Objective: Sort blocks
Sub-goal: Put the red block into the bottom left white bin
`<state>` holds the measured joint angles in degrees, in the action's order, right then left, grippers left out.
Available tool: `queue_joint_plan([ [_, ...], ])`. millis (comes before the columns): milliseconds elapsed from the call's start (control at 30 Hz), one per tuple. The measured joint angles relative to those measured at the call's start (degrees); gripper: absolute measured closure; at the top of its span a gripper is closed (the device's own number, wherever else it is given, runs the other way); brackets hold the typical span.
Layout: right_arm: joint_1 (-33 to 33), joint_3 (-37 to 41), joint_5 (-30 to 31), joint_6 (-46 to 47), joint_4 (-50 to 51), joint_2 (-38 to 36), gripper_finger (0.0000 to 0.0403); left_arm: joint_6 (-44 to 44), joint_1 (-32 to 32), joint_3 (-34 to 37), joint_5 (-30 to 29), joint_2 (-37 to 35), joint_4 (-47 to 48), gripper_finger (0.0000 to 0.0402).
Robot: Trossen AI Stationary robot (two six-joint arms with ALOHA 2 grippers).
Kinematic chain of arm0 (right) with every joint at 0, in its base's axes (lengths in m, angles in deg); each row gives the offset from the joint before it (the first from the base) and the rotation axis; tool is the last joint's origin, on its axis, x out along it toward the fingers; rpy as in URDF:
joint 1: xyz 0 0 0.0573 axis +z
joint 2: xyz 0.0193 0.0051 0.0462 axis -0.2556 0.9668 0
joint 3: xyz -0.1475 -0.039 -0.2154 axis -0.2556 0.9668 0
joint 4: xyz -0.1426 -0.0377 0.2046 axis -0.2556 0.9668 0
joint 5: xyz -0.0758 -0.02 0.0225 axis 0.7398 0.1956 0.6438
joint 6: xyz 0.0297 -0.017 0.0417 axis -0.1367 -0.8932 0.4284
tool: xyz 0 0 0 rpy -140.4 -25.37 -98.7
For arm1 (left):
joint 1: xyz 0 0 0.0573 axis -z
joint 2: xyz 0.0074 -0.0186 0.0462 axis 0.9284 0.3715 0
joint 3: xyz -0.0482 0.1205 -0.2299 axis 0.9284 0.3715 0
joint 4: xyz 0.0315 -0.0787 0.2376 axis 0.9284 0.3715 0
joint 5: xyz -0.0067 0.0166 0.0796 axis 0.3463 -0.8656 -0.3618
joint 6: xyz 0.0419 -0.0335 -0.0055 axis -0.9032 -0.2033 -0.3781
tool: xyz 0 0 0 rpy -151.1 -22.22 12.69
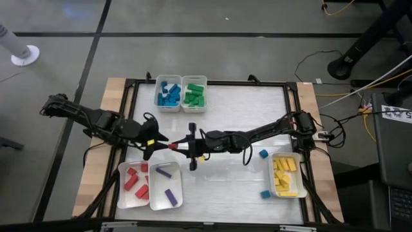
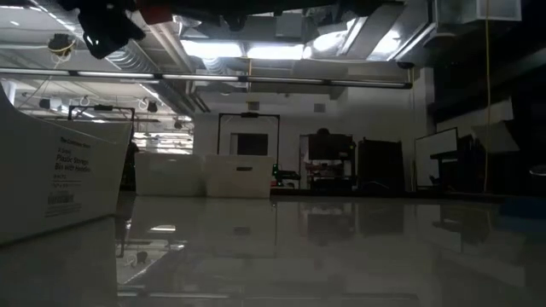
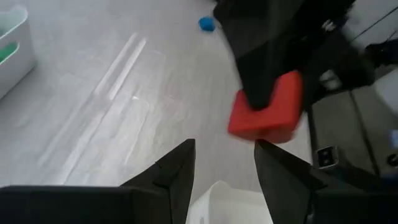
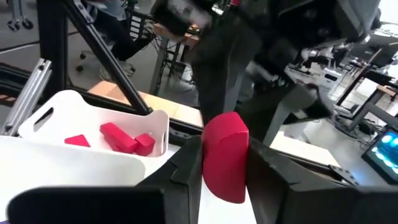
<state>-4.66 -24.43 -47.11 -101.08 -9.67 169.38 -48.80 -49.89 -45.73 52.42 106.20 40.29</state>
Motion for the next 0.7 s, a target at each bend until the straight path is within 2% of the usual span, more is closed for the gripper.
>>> queue_joint_plan([
  [133,0.0,0.0,1.8,0.0,0.5,0.0,0.0302,0.2,0.0,0.0,0.9,0.2,-0.1,0.0247],
  [233,0.0,0.0,6.9,0.0,1.8,0.0,0.0302,0.3,0.0,0.0,3.7,0.2,-0.6,0.0247],
  [333,0.0,0.0,12.0,0.0,3.7,0.0,0.0302,-1.0,0.0,0.0,3.8,0.2,-0.6,0.0247],
  [433,0.0,0.0,14.8,0.0,5.4,0.0,0.0302,-0.2,-0.1,0.0,0.3,0.2,-0.6,0.0247],
  [700,0.0,0.0,17.2,0.0,8.9,0.0,0.0302,-0.8,-1.3,0.0,-10.6,1.9,-0.2,0.0246],
])
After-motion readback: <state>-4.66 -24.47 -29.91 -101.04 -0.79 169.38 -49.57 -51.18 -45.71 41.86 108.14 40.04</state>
